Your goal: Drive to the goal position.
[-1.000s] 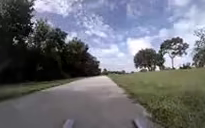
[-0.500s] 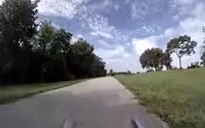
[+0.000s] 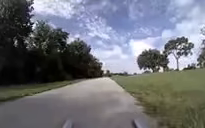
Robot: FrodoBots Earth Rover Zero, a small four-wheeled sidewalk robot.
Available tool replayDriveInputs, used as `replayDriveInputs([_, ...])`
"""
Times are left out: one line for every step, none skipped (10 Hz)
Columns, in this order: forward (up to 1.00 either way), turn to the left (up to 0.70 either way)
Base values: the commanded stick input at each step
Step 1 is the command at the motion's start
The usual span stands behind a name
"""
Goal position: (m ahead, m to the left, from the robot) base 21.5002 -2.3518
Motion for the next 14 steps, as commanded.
replayDriveInputs([0.69,0.03])
replayDriveInputs([0.69,0.03])
replayDriveInputs([0.69,0.03])
replayDriveInputs([0.69,0.03])
replayDriveInputs([0.69,0.03])
replayDriveInputs([0.69,0.03])
replayDriveInputs([0.69,0.03])
replayDriveInputs([0.69,0.03])
replayDriveInputs([0.69,0.03])
replayDriveInputs([0.69,0.03])
replayDriveInputs([0.69,0.03])
replayDriveInputs([0.69,0.03])
replayDriveInputs([0.69,0.03])
replayDriveInputs([0.69,0.03])
